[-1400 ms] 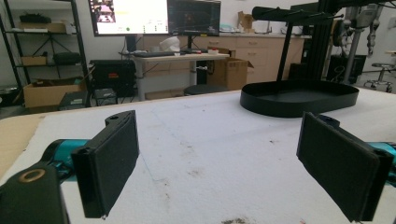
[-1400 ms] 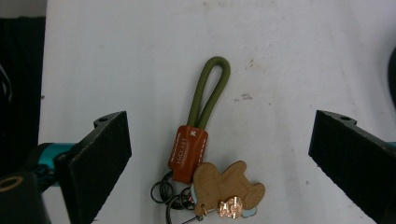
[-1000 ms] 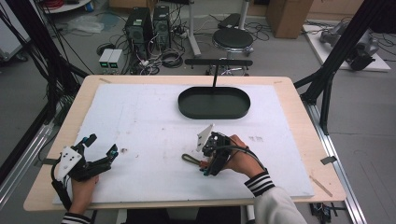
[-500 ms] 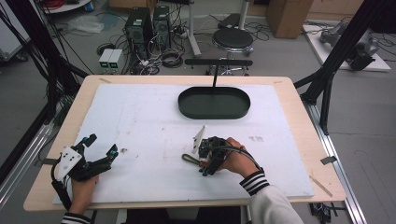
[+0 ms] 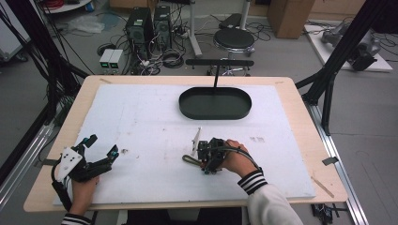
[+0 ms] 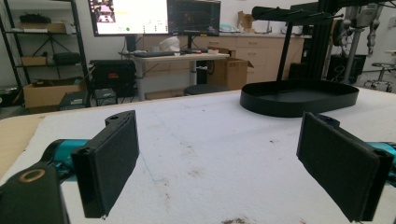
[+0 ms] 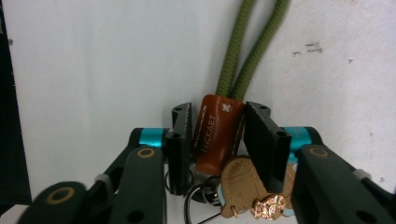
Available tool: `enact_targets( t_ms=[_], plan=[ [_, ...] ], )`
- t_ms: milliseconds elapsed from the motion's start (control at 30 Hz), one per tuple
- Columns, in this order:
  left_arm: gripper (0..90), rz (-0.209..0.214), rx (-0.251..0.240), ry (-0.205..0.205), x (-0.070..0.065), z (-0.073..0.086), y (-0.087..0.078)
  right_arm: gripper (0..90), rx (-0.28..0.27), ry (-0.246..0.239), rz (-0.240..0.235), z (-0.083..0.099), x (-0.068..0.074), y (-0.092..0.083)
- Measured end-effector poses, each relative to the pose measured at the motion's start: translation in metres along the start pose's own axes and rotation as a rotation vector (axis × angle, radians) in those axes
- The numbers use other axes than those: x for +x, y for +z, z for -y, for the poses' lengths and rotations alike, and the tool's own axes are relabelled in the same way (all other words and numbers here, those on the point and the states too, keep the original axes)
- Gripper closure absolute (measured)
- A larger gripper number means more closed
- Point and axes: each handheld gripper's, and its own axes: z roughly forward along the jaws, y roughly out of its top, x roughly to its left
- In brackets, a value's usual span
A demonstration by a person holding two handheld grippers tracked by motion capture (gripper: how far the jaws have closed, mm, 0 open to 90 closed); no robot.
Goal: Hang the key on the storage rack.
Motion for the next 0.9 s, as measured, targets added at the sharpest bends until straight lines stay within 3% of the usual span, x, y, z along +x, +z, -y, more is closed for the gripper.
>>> enact_targets(
  t_ms=[133, 333, 500, 900],
  plan=[
    [13.4, 0.000, 0.001, 0.002, 0.000, 0.000, 0.000, 71.5, 0.012, 0.004, 0.007, -0.001, 0.002, 0.000],
    [13.4, 0.000, 0.001, 0.003, 0.000, 0.000, 0.000, 72.5, 0.024, -0.021, 0.027, -0.004, 0.004, -0.001],
    [13.4, 0.000, 0.002, 0.002, 0.000, 0.000, 0.000, 72.5, -0.046, -0.001, 0.013, -0.001, 0.001, -0.008],
    [13.4, -0.002, 0.000, 0.006, -0.001, 0.000, 0.000, 72.5, -0.200, 0.043, 0.046, 0.013, -0.002, -0.031]
  ],
)
